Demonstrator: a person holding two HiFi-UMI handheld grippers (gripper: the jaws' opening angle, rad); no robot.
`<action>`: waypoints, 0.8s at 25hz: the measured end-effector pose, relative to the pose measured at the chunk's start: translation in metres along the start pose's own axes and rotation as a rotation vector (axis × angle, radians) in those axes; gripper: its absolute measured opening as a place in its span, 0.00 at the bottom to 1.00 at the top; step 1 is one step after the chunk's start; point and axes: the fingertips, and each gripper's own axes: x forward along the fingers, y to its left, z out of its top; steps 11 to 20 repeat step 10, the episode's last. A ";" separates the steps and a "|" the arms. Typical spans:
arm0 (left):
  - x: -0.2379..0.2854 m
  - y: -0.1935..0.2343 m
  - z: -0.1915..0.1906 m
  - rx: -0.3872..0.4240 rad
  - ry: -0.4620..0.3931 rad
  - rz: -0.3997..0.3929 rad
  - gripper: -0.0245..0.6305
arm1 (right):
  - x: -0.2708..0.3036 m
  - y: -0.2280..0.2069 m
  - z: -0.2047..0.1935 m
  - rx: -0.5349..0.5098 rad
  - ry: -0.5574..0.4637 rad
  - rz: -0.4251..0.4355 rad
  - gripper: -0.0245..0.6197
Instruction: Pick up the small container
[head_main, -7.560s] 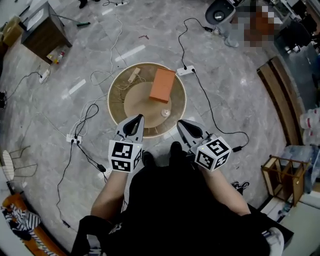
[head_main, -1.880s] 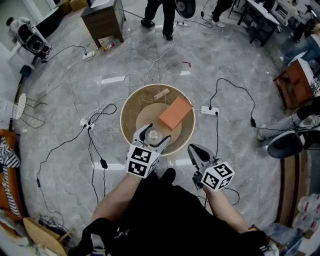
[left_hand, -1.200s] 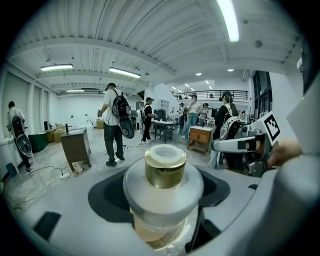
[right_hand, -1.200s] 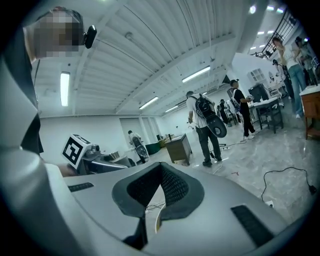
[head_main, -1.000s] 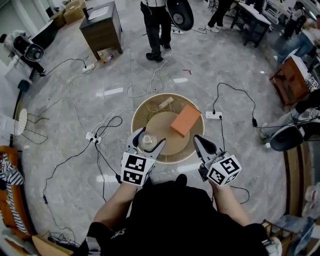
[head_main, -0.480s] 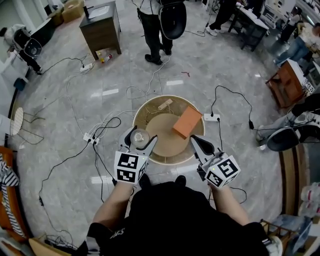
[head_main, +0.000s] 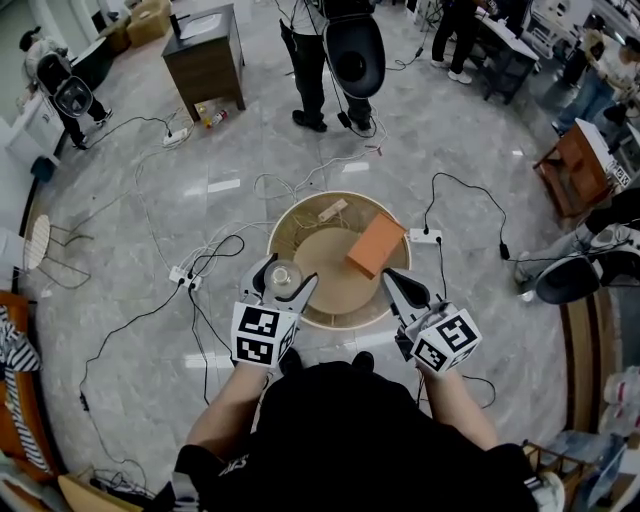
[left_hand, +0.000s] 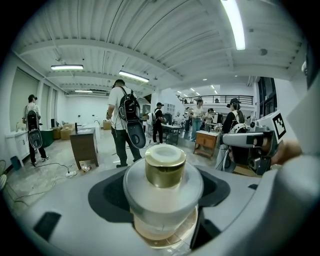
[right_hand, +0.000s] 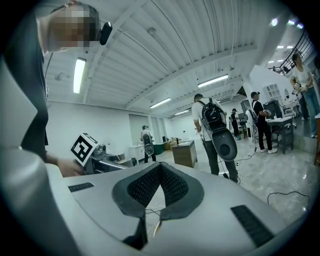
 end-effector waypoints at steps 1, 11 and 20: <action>0.000 -0.002 0.001 0.001 0.001 -0.001 0.57 | -0.002 -0.001 -0.001 0.006 -0.001 0.000 0.05; 0.000 -0.009 -0.001 -0.008 0.007 -0.001 0.57 | -0.009 -0.003 -0.006 0.022 0.000 0.005 0.05; 0.000 -0.009 -0.001 -0.008 0.007 -0.001 0.57 | -0.009 -0.003 -0.006 0.022 0.000 0.005 0.05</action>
